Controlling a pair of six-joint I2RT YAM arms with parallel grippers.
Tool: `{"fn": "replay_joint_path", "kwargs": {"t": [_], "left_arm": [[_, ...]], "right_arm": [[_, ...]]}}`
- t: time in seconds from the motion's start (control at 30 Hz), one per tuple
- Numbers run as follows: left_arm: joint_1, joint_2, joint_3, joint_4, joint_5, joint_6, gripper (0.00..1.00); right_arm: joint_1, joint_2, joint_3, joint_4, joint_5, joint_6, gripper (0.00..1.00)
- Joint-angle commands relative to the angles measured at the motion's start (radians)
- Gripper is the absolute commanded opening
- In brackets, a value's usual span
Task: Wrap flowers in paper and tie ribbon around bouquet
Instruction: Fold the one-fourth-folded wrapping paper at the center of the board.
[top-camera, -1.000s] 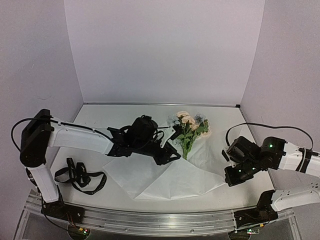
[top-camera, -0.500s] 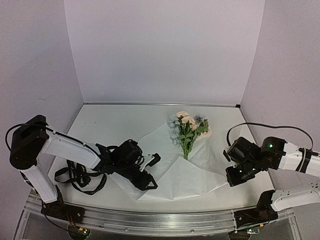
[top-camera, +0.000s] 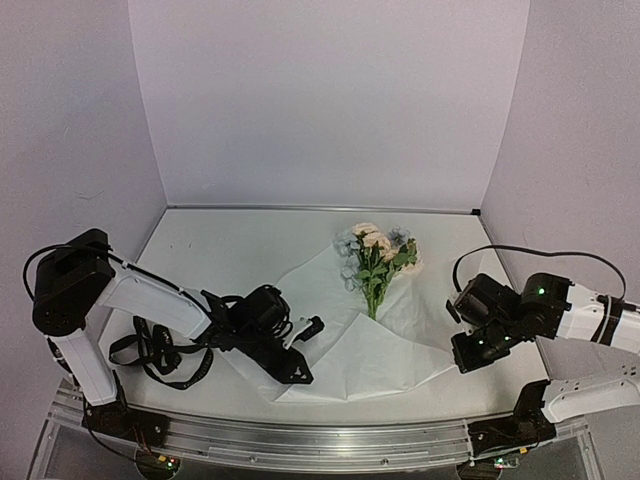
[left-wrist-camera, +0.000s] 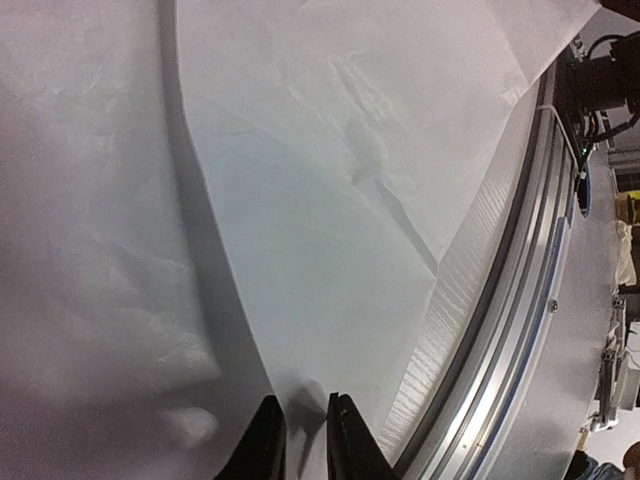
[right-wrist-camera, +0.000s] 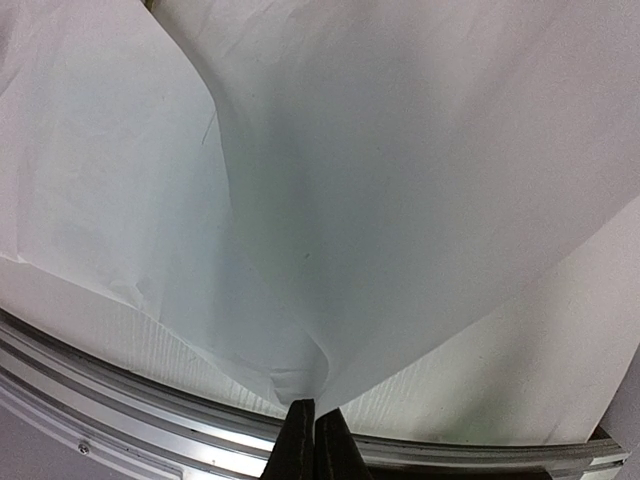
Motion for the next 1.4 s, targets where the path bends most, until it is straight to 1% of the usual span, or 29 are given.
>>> {"fn": "replay_joint_path", "kwargs": {"t": [0.0,0.07,0.17,0.3,0.47,0.63,0.87,0.93,1.17,1.3,1.37], "left_arm": [[0.005,0.008,0.049,0.053,0.019,-0.013,0.07],[0.005,0.012,0.054,0.066,0.009,-0.020,0.03],[0.005,0.024,0.063,0.076,-0.002,-0.028,0.00],[0.005,0.038,0.074,0.084,-0.028,-0.038,0.00],[0.006,0.054,0.096,0.058,-0.090,-0.050,0.00],[0.005,0.073,0.114,0.054,-0.102,-0.051,0.00],[0.006,0.088,0.120,0.048,-0.100,-0.048,0.00],[0.006,0.086,0.118,0.047,-0.101,-0.047,0.00],[0.006,0.083,0.114,0.041,-0.114,-0.046,0.00],[0.006,0.081,0.117,0.038,-0.116,-0.047,0.00],[0.006,0.079,0.118,0.038,-0.118,-0.048,0.01]], "right_arm": [[0.008,0.033,0.074,0.000,-0.009,-0.012,0.00],[0.014,0.056,0.099,0.004,-0.019,-0.014,0.00],[0.025,0.094,0.131,0.025,-0.041,-0.009,0.00],[0.048,0.171,0.176,0.063,-0.094,-0.001,0.00],[0.062,0.271,0.206,0.156,-0.176,0.015,0.00],[0.062,0.370,0.232,0.242,-0.269,0.023,0.00],[0.061,0.490,0.254,0.345,-0.354,0.056,0.00],[0.060,0.517,0.253,0.374,-0.379,0.065,0.01],[0.038,0.598,0.226,0.477,-0.471,0.103,0.02],[0.036,0.638,0.225,0.509,-0.513,0.113,0.02],[0.035,0.651,0.221,0.520,-0.519,0.117,0.04]]}}
